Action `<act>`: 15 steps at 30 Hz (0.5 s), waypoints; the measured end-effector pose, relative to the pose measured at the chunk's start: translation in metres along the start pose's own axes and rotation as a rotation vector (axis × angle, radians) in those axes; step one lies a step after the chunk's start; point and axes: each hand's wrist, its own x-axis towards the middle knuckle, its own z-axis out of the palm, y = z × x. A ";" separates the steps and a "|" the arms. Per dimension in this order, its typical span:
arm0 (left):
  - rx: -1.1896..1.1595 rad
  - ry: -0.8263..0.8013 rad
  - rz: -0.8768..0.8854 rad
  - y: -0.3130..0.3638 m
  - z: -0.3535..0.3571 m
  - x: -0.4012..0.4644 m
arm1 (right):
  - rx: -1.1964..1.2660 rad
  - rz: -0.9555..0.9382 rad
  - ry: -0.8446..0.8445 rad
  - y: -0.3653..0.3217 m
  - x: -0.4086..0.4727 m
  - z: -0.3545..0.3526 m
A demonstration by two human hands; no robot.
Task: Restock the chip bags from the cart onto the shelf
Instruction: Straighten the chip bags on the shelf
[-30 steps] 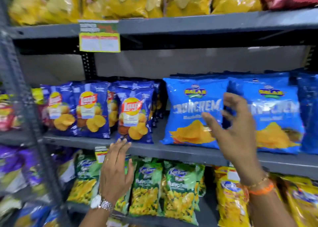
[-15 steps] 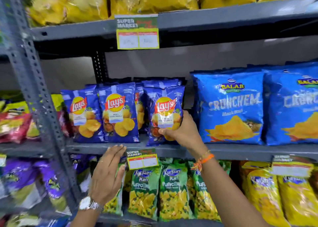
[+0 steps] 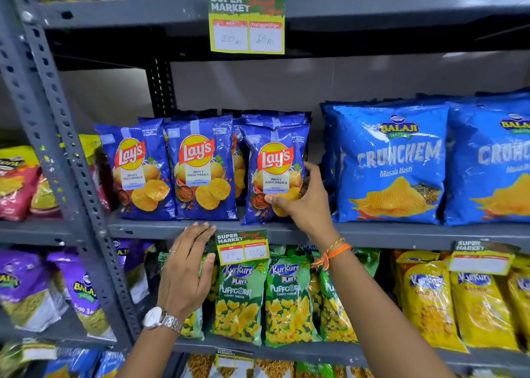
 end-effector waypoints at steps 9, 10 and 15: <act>-0.008 0.011 -0.026 0.002 0.000 0.001 | -0.005 -0.025 0.030 0.003 -0.002 0.004; -0.012 0.010 -0.024 0.002 0.001 0.001 | -0.005 -0.021 0.029 0.003 -0.002 0.005; -0.014 0.023 -0.014 0.001 0.003 0.001 | -0.002 0.001 0.053 0.003 -0.002 0.009</act>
